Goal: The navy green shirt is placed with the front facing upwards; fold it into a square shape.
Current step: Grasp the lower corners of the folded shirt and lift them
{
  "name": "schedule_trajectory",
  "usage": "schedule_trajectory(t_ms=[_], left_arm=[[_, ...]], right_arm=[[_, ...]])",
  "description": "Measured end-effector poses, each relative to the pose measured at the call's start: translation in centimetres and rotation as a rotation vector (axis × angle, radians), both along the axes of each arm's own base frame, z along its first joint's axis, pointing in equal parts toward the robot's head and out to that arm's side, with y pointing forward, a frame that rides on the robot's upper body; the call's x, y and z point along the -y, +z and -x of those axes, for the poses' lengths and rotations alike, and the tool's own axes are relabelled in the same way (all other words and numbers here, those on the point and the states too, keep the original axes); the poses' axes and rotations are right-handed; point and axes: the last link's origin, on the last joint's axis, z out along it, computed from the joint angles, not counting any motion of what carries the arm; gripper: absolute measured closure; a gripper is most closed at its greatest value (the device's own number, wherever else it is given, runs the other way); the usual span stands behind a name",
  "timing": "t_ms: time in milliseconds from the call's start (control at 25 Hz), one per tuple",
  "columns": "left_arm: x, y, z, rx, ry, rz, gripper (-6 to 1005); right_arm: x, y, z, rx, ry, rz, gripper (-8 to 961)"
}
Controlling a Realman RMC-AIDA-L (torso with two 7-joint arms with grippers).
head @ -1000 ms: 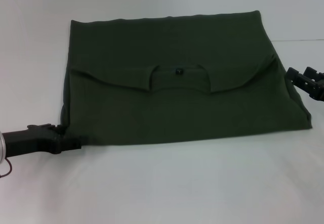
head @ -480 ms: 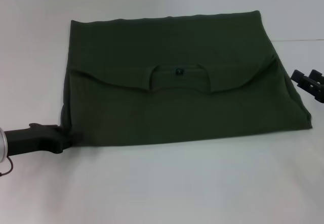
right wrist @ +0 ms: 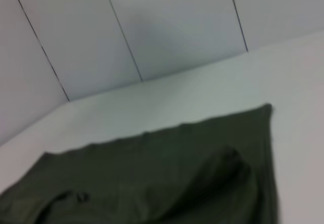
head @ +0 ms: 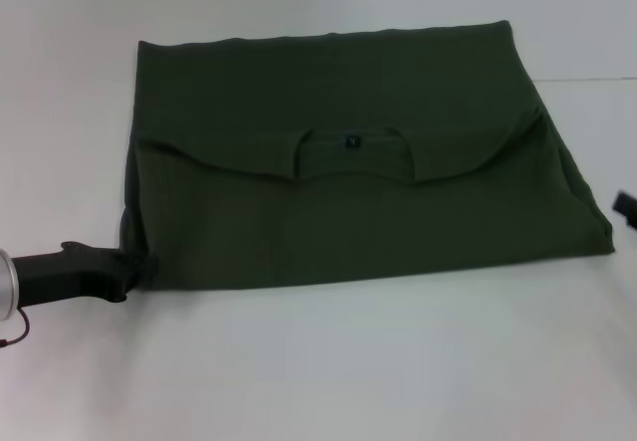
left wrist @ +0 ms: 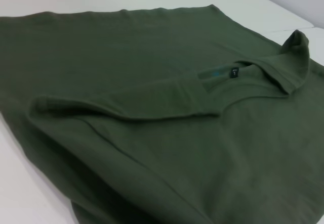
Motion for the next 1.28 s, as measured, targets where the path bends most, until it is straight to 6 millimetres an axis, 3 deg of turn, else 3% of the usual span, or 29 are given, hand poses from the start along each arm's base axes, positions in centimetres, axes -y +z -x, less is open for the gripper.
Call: schedule_trajectory(t_ms=[160,280,960,1280], left_arm=[[0.0,-0.1,0.0,0.001,0.001,-0.002,957],[0.0,-0.2,0.0,0.002,0.003,-0.006,957],[-0.3,0.0,-0.3,0.016,0.001,-0.031,957],[-0.4,0.0,-0.4,0.016,-0.003,-0.034,957]], right_arm=[[1.8,0.0,-1.3,0.014,-0.036,0.017,230],[1.9,-0.3,-1.3,0.015,-0.039,0.024,230],[-2.2,-2.9,0.3,0.081,-0.067,0.104,229],[-2.8,-3.8,0.4,0.098,-0.093,0.143,251]])
